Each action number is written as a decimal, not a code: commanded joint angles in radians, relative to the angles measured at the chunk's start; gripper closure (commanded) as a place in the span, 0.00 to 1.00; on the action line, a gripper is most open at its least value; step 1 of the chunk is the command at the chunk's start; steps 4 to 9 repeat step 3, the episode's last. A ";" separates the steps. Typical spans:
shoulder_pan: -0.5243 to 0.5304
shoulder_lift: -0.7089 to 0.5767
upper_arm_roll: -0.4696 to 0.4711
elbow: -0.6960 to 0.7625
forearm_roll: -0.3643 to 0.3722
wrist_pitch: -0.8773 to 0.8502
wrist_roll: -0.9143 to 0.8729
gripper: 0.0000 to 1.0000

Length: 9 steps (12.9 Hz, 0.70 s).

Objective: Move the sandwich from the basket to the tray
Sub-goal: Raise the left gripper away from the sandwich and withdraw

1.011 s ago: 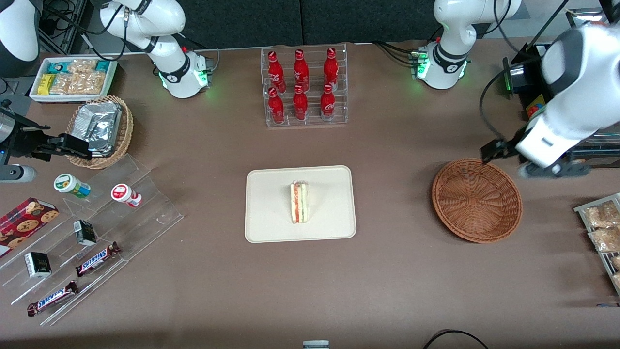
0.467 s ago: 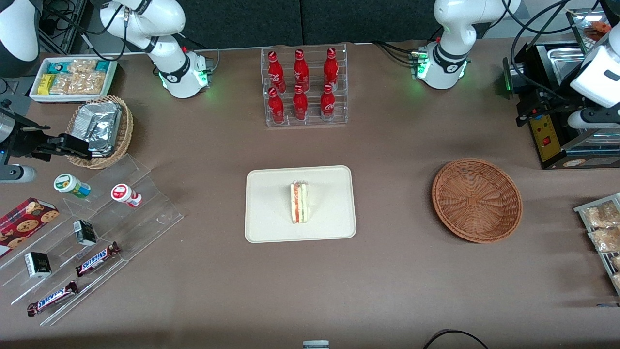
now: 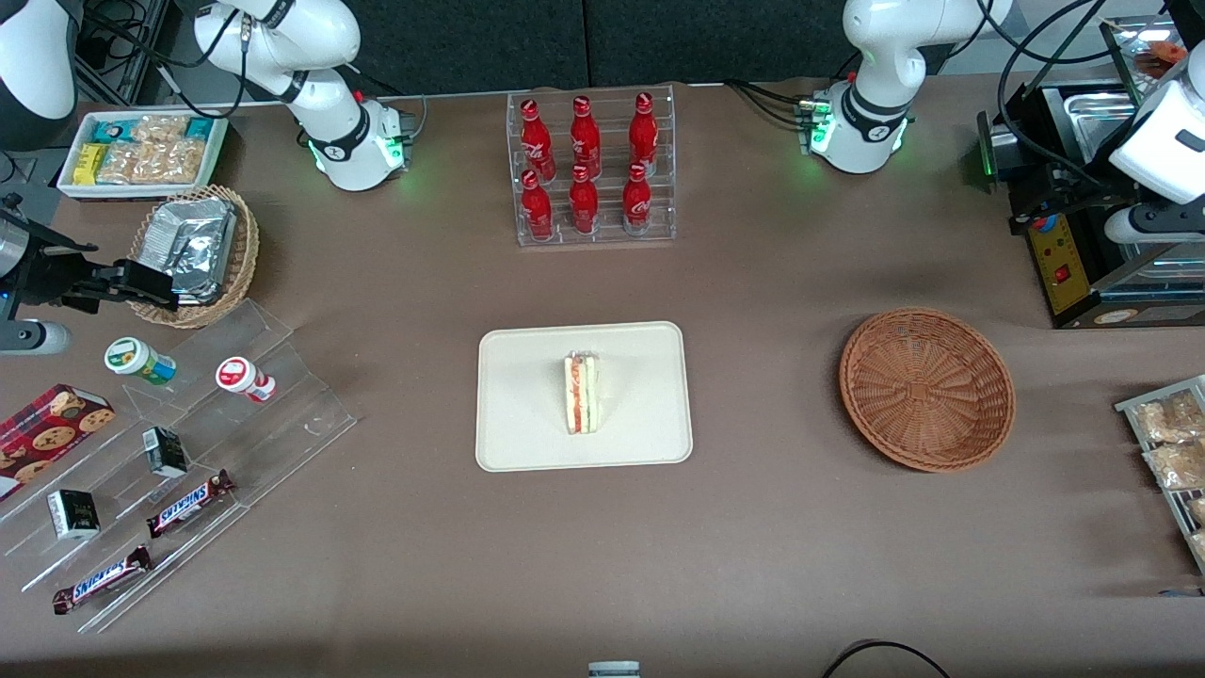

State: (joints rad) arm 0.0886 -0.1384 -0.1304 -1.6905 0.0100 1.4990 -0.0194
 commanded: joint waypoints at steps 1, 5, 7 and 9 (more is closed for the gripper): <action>0.011 0.034 -0.009 0.054 0.004 -0.028 0.018 0.00; 0.008 0.040 -0.011 0.054 0.008 -0.039 0.018 0.00; 0.008 0.040 -0.011 0.054 0.008 -0.039 0.018 0.00; 0.008 0.040 -0.011 0.054 0.008 -0.039 0.018 0.00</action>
